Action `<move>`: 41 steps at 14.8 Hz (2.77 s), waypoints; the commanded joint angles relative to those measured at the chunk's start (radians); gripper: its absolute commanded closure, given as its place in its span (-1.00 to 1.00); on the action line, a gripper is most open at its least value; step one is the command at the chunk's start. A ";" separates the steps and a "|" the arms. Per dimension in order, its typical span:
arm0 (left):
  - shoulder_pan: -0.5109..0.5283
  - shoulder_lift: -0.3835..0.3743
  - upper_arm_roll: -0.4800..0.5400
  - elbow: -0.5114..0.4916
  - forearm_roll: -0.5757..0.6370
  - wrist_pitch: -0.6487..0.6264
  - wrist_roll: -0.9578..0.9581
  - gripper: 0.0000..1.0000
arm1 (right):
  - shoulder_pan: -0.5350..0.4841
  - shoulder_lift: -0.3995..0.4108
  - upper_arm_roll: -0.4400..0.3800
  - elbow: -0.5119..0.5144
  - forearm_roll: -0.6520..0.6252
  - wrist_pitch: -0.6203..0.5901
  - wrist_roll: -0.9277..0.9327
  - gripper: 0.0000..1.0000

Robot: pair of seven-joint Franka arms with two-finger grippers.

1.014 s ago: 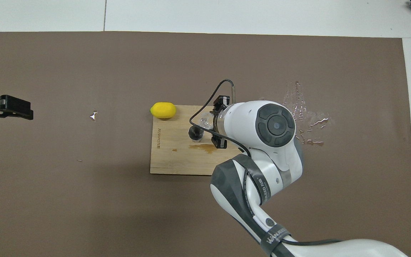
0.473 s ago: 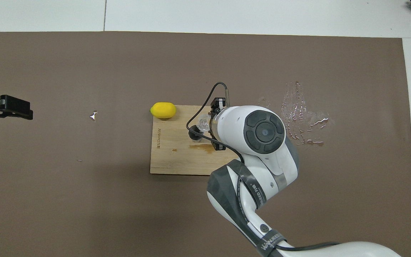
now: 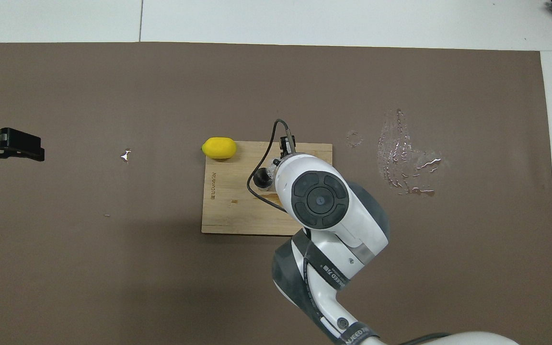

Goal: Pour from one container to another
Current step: 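Tilt the glass cup with the right gripper over the metal cup, then carry the glass cup back beside the glass pitcher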

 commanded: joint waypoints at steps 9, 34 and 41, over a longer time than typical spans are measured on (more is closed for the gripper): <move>0.007 -0.017 -0.002 -0.026 0.012 0.016 0.000 -1.00 | 0.011 -0.013 0.004 0.009 -0.063 -0.057 0.040 0.88; 0.013 -0.019 -0.002 -0.031 0.012 0.019 0.000 -1.00 | -0.433 -0.005 0.004 -0.127 0.808 -0.076 -0.692 0.94; 0.011 -0.017 -0.002 -0.029 0.012 0.020 -0.008 -1.00 | -0.633 0.021 0.004 -0.163 0.891 -0.164 -0.982 1.00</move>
